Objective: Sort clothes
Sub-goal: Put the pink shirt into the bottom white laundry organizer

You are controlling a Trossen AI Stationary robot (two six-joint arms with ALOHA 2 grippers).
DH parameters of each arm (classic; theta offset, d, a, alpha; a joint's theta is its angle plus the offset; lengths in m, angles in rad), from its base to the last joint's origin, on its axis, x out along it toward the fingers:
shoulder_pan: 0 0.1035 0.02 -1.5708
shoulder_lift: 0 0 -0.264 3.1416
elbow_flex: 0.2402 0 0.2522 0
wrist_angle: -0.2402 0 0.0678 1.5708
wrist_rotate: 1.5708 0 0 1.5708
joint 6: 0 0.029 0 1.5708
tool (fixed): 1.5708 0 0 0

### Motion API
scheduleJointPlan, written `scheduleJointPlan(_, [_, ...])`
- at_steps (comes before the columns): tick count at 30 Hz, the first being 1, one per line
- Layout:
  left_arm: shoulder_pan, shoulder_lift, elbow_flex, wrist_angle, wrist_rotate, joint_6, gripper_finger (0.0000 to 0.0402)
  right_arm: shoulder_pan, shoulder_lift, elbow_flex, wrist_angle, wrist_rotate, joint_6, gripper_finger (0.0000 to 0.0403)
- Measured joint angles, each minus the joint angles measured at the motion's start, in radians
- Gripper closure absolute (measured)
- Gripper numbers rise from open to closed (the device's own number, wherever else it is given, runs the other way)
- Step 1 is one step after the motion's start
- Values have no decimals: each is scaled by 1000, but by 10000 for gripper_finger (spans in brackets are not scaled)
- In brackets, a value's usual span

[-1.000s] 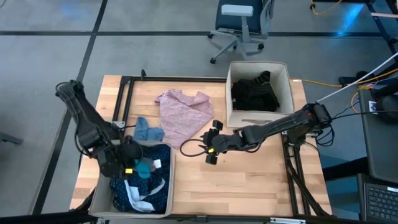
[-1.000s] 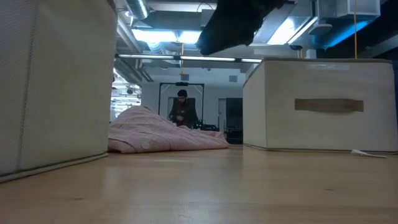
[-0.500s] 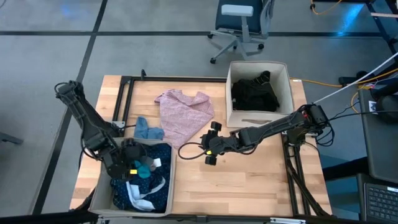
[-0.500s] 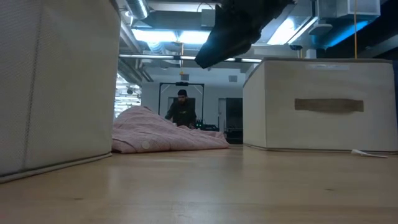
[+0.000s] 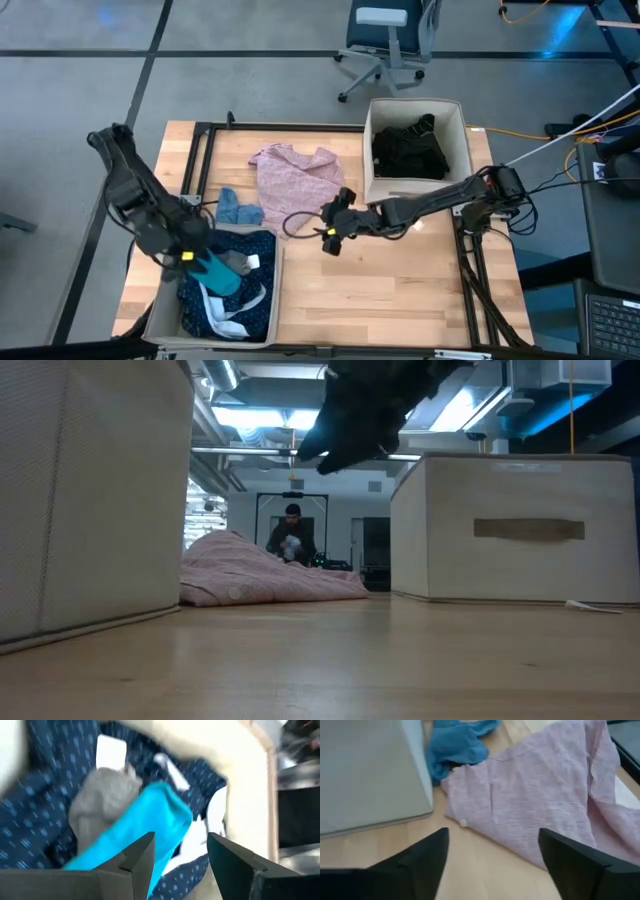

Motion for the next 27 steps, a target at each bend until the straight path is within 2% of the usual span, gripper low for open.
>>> scheduleJointPlan(3, [-1, -44, 3, 1, -65, 40, 231, -15, 24, 0, 6, 11, -1, 69])
scheduleJointPlan(6, [1, -75, 3, 15, -176, 98, 231, -40, 72, 0, 39, 34, -2, 50])
scheduleJointPlan(11, [11, -78, 4, 67, -392, 261, 231, -112, 176, 0, 192, 52, -2, 55])
scheduleJointPlan(14, [10, -65, 4, 79, -461, 309, 231, -155, 235, 0, 302, 57, 2, 66])
scheduleJointPlan(21, [11, -26, 4, 77, -489, 324, 231, -233, 332, 0, 477, 56, -3, 91])
scheduleJointPlan(27, [11, 16, 3, 77, -489, 317, 231, -279, 402, 0, 497, 48, 4, 112])
